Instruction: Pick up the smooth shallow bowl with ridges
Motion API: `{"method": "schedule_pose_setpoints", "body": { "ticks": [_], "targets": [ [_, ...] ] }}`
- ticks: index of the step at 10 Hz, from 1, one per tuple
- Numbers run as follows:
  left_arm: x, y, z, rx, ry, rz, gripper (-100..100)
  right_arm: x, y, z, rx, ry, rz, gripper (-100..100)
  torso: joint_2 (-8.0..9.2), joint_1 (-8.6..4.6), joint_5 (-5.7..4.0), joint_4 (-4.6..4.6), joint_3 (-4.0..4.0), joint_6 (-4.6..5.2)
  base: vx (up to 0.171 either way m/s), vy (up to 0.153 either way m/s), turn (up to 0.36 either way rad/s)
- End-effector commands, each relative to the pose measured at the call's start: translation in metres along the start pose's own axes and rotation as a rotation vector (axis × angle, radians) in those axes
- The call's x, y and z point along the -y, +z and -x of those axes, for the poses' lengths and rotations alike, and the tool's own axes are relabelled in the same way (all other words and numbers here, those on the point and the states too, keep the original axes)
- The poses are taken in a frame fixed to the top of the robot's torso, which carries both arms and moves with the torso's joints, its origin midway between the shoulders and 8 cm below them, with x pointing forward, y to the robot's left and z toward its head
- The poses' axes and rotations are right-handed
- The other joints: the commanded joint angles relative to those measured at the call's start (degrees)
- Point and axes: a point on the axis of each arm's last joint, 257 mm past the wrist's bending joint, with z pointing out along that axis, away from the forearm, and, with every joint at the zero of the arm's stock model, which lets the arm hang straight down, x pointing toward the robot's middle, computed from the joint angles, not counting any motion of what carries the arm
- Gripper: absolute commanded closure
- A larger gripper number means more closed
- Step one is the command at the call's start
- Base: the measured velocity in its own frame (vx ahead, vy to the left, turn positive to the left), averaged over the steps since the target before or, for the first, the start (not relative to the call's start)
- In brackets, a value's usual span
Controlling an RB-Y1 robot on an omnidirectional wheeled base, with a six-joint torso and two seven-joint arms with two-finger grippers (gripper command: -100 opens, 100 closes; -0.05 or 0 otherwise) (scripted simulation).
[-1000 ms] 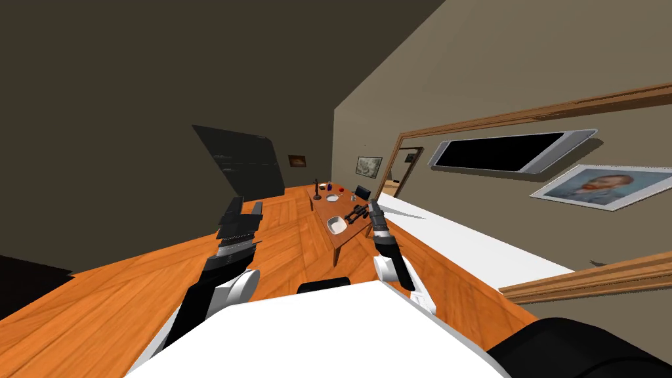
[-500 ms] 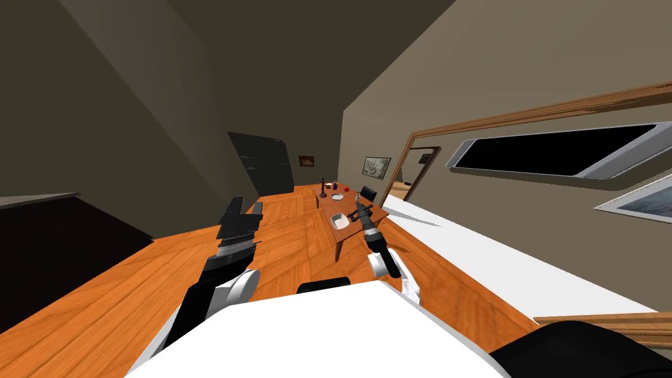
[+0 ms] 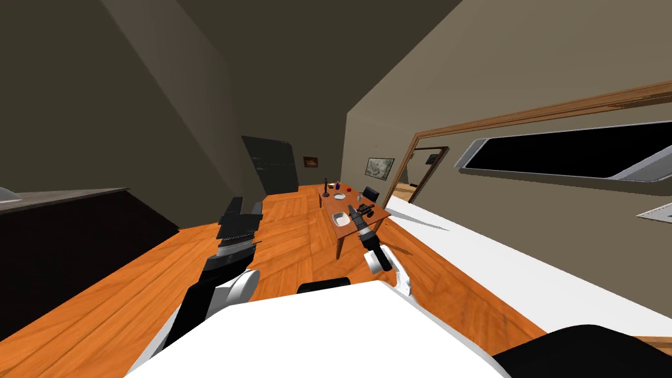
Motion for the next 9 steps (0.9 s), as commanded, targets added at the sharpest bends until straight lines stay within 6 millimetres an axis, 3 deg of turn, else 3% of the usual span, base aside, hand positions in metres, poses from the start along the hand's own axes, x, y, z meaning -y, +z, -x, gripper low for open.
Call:
{"method": "schedule_pose_setpoints", "body": {
  "ticks": [1,4,5,8,9],
  "targets": [
    [0.000,0.000,0.000,0.000,0.000,0.000,0,0.009,0.005,-0.024,-0.063,-0.053,-0.009,-100,0.00,0.00,0.00,0.00,0.00,0.00,-0.059,-0.018,0.167],
    [0.000,0.000,0.000,0.000,0.000,0.000,0,0.024,0.010,-0.061,-0.173,-0.161,-0.016,-100,0.08,-0.05,-0.01,0.02,0.05,0.02,-0.091,-0.017,0.144],
    [0.000,0.000,0.000,0.000,0.000,0.000,0,0.027,0.009,-0.062,-0.177,-0.161,-0.021,-100,0.06,0.00,0.00,0.01,0.03,-0.01,-0.059,0.002,0.076],
    [0.000,0.000,0.000,0.000,0.000,0.000,0,0.047,0.009,-0.098,-0.290,-0.291,-0.023,-100,-0.07,0.00,0.00,-0.01,-0.04,0.02,-0.049,-0.002,0.119],
    [0.000,0.000,0.000,0.000,0.000,0.000,0,0.050,0.008,-0.099,-0.294,-0.291,-0.029,-100,-0.08,0.00,0.00,-0.02,-0.05,0.00,-0.039,-0.003,0.057]
  ]
}}
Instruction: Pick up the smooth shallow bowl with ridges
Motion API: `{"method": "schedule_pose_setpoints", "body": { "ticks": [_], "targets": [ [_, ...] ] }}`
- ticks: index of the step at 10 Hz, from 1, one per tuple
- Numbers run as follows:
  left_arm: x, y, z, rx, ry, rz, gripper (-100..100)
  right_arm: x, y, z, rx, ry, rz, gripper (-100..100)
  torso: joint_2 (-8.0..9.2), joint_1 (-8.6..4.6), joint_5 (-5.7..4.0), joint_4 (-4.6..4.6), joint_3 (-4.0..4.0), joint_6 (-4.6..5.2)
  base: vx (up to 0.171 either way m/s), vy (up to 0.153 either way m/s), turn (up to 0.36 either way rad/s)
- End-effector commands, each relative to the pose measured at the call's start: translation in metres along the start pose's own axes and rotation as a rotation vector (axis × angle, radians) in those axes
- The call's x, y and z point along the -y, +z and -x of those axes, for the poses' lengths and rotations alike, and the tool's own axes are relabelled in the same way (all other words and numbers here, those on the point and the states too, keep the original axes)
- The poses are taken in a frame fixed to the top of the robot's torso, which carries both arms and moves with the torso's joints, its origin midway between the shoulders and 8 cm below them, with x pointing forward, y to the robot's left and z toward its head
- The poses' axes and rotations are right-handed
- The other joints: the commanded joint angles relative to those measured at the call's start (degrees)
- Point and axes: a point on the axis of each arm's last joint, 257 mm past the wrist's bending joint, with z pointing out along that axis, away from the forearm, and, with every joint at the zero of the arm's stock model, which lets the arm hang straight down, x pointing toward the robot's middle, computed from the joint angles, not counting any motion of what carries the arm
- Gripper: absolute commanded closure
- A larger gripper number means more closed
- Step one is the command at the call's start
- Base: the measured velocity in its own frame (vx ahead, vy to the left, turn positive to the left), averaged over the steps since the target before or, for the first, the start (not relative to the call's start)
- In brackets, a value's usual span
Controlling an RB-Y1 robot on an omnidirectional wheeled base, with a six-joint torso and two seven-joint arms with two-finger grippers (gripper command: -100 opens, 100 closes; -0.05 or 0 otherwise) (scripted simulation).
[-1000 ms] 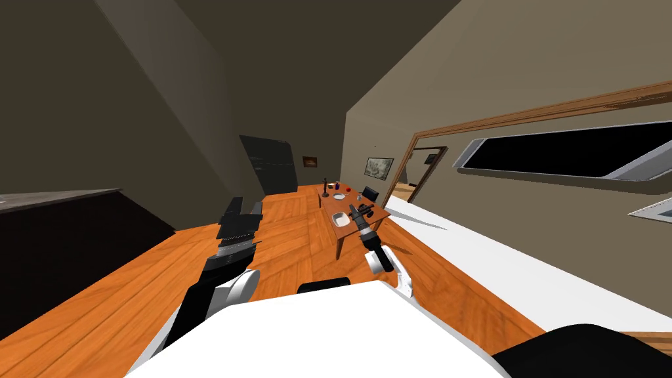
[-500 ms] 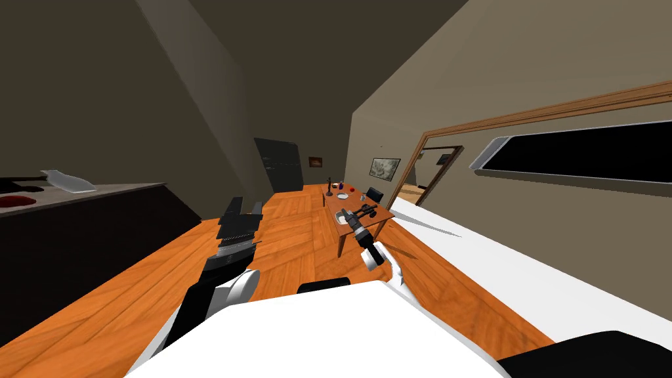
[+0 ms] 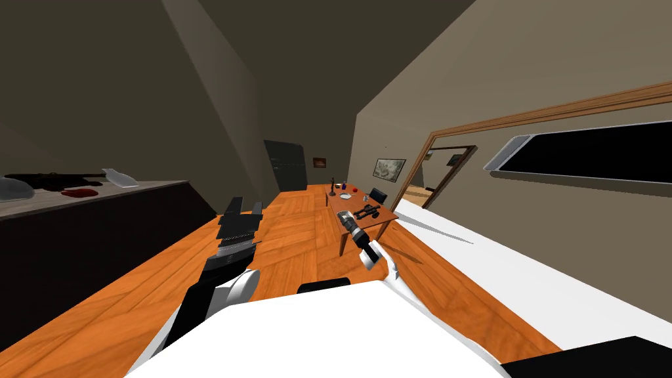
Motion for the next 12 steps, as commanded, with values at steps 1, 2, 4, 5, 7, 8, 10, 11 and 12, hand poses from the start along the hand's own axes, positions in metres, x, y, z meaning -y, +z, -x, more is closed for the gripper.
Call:
{"method": "schedule_pose_setpoints", "body": {
  "ticks": [1,2,4,5,7,8,10,11,12],
  "targets": [
    [0.000,0.000,0.000,0.000,0.000,0.000,0,0.006,0.007,-0.019,-0.061,-0.085,0.001,-100,0.00,0.00,0.00,0.00,0.00,0.00,-0.048,0.006,0.120],
    [0.000,0.000,0.000,0.000,0.000,0.000,0,0.011,0.006,-0.023,-0.069,-0.084,-0.008,-100,0.01,0.02,0.01,0.00,0.00,-0.03,-0.038,0.006,0.075],
    [0.000,0.000,0.000,0.000,0.000,0.000,0,0.027,0.010,-0.056,-0.176,-0.241,-0.006,-100,-0.01,0.04,0.01,0.00,-0.01,-0.02,-0.047,0.011,0.133],
    [0.000,0.000,0.000,0.000,0.000,0.000,0,0.032,0.008,-0.060,-0.186,-0.242,-0.016,-100,0.01,0.05,0.01,0.00,0.01,-0.02,-0.033,0.005,0.077],
    [0.000,0.000,0.000,0.000,0.000,0.000,0,0.040,0.008,-0.073,-0.235,-0.327,-0.011,-100,-0.08,-0.01,0.00,-0.01,-0.04,0.02,-0.013,0.001,0.035],
    [0.000,0.000,0.000,0.000,0.000,0.000,0,0.052,0.008,-0.087,-0.286,-0.412,-0.009,-100,-0.11,0.01,0.00,-0.02,-0.06,-0.01,-0.021,0.011,0.165],
    [0.000,0.000,0.000,0.000,0.000,0.000,0,0.075,0.001,-0.105,-0.355,-0.504,-0.023,-100,-0.11,0.04,0.01,-0.02,-0.06,0.00,-0.014,0.013,0.091],
    [0.000,0.000,0.000,0.000,0.000,0.000,0,0.091,-0.003,-0.117,-0.408,-0.594,-0.024,-100,-0.12,0.02,0.01,-0.03,-0.07,0.02,0.000,0.011,0.059],
    [0.000,0.000,0.000,0.000,0.000,0.000,0,0.099,-0.003,-0.121,-0.441,-0.678,-0.009,-100,-0.15,0.02,0.01,-0.03,-0.08,0.01,0.012,0.014,0.122]
  ]
}}
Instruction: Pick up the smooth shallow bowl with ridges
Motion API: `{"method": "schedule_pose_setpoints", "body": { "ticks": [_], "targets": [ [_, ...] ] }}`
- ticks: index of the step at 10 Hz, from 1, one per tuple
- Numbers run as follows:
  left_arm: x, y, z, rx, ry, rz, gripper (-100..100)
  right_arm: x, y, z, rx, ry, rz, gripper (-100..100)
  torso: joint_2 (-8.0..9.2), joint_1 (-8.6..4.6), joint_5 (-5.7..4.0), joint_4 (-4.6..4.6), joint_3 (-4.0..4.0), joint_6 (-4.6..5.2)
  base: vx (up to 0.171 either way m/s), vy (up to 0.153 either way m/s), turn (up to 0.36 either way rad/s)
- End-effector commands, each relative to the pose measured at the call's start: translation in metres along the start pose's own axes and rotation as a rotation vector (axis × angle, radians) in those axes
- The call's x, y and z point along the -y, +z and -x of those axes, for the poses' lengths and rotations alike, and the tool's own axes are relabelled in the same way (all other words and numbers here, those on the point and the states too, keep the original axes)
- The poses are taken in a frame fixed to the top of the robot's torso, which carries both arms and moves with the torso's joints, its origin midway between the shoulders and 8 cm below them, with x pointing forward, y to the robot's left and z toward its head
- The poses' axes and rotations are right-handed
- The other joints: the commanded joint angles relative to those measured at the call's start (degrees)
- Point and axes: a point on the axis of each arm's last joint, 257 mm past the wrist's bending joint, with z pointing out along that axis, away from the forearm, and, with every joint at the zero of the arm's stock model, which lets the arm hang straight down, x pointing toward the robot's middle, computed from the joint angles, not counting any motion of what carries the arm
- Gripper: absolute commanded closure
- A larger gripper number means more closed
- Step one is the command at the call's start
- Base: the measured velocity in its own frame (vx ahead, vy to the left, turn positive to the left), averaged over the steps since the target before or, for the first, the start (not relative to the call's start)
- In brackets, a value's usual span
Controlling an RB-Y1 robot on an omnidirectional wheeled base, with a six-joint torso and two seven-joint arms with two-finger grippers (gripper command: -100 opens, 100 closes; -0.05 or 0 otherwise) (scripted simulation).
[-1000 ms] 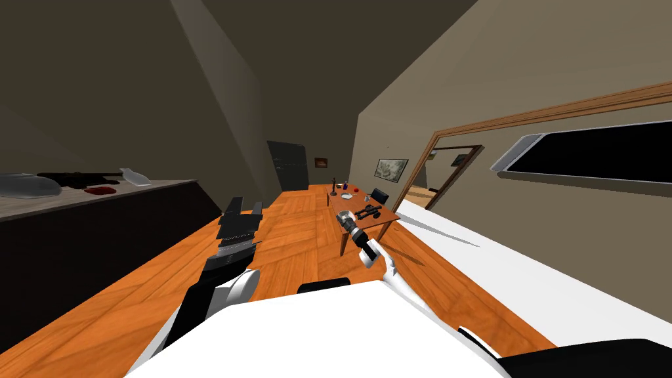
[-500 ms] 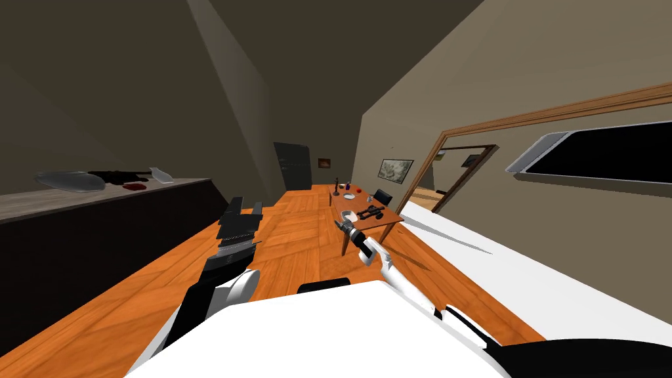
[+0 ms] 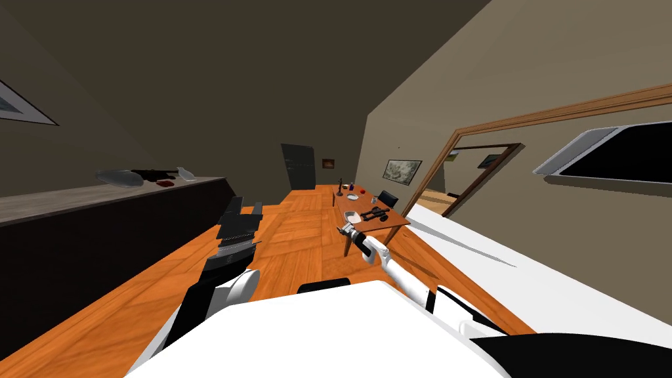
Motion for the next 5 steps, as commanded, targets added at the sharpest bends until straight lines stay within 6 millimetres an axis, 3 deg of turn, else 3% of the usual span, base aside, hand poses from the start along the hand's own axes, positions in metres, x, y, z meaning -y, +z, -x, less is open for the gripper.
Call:
{"method": "schedule_pose_setpoints", "body": {
  "ticks": [1,5],
  "targets": [
    [0.000,0.000,0.000,0.000,0.000,0.000,0,0.009,0.001,-0.017,-0.044,-0.062,-0.007,-100,0.00,0.00,0.00,0.00,0.00,0.00,0.012,0.008,0.029],
    [0.000,0.000,0.000,0.000,0.000,0.000,0,0.031,0.000,-0.054,-0.148,-0.243,-0.013,-100,-0.05,0.00,0.00,-0.01,-0.03,0.01,0.019,0.011,0.030]
  ]
}}
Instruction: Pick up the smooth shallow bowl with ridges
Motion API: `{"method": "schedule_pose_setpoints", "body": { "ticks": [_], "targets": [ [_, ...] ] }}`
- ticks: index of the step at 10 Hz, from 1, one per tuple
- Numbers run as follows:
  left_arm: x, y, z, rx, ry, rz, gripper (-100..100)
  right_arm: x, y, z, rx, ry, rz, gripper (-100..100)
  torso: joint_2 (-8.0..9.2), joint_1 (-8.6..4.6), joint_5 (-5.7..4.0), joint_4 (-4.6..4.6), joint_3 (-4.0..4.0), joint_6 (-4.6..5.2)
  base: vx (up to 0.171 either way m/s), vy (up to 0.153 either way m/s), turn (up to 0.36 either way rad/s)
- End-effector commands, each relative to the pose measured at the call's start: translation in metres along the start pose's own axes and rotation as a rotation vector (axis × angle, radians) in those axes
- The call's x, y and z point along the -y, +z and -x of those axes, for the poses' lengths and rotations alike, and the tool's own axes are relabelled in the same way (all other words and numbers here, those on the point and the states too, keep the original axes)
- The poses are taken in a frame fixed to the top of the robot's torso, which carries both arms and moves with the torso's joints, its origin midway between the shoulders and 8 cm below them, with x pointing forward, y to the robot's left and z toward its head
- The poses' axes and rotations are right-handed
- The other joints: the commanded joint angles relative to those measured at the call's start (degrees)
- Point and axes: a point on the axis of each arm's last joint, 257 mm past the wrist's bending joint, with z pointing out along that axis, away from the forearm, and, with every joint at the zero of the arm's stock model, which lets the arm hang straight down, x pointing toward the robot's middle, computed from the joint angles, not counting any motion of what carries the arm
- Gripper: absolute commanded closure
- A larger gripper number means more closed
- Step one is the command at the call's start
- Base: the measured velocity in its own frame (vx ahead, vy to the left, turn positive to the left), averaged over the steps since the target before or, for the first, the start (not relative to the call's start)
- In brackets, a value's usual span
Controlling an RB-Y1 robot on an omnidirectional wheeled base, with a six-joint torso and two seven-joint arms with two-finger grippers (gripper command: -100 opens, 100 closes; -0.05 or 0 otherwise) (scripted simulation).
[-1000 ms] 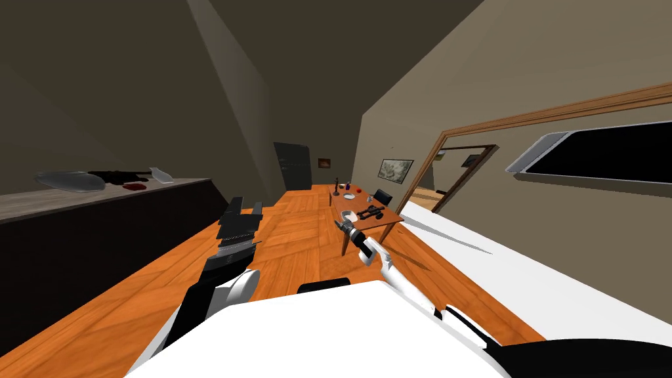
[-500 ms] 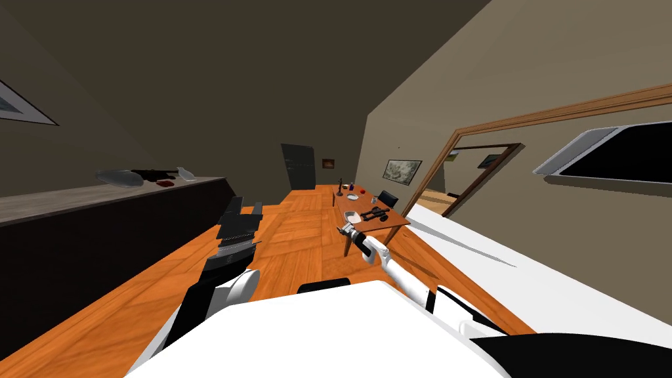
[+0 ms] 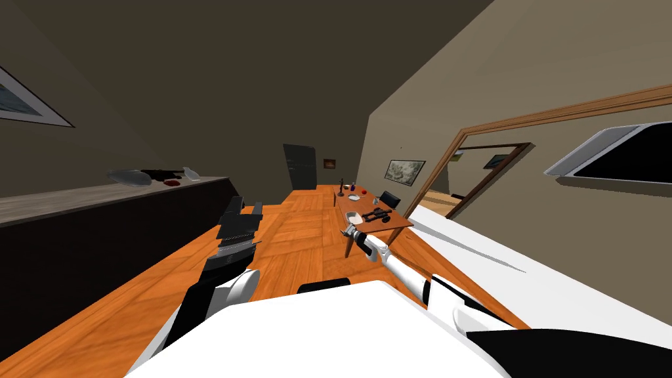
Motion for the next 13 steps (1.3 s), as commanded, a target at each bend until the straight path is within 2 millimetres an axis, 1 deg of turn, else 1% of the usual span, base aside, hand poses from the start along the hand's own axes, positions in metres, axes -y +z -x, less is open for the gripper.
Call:
{"method": "schedule_pose_setpoints", "body": {
  "ticks": [1,2,3,4,5,6,7,8,11,12,13],
  "targets": [
    [0.000,0.000,0.000,0.000,0.000,0.000,0,0.007,0.002,-0.017,-0.046,-0.103,0.000,-100,0.00,0.00,0.00,0.00,0.00,0.00,0.042,0.012,0.032],
    [0.000,0.000,0.000,0.000,0.000,0.000,0,0.009,0.001,-0.024,-0.059,-0.102,-0.003,-100,-0.06,0.01,0.00,-0.01,-0.03,0.00,0.035,0.006,0.016],
    [0.000,0.000,0.000,0.000,0.000,0.000,0,0.017,0.001,-0.038,-0.098,-0.189,-0.003,-100,-0.05,-0.01,0.00,-0.01,-0.03,0.00,0.037,0.009,0.025],
    [0.000,0.000,0.000,0.000,0.000,0.000,0,0.018,0.000,-0.042,-0.105,-0.189,-0.005,-100,-0.06,-0.01,0.00,-0.01,-0.03,0.00,0.029,0.006,0.012],
    [0.000,0.000,0.000,0.000,0.000,0.000,0,0.026,0.000,-0.052,-0.136,-0.273,-0.002,-100,-0.03,-0.01,0.00,-0.01,-0.02,0.00,0.040,0.008,0.015],
    [0.000,0.000,0.000,0.000,0.000,0.000,0,0.028,-0.001,-0.058,-0.150,-0.272,-0.005,-100,-0.07,0.00,0.00,-0.01,-0.04,0.00,0.037,0.009,0.010],
    [0.000,0.000,0.000,0.000,0.000,0.000,0,0.037,-0.003,-0.071,-0.186,-0.352,-0.003,-100,-0.05,0.00,0.00,-0.01,-0.03,0.01,0.046,0.009,0.006],
    [0.000,0.000,0.000,0.000,0.000,0.000,0,0.039,-0.004,-0.074,-0.193,-0.352,-0.004,-100,-0.08,0.00,0.00,-0.02,-0.04,0.00,0.043,0.007,0.004],
    [0.000,0.000,0.000,0.000,0.000,0.000,0,0.067,-0.014,-0.113,-0.304,-0.566,0.008,-100,-0.23,0.02,0.00,-0.05,-0.13,0.00,0.090,0.013,-0.004],
    [0.000,0.000,0.000,0.000,0.000,0.000,0,0.068,-0.015,-0.116,-0.310,-0.566,0.007,-100,-0.33,0.01,0.00,-0.07,-0.19,0.01,0.079,0.017,-0.007],
    [0.000,0.000,0.000,0.000,0.000,0.000,0,0.077,-0.020,-0.128,-0.344,-0.628,0.014,-100,-0.24,0.03,0.00,-0.06,-0.14,0.00,0.059,0.014,-0.010]
  ]
}}
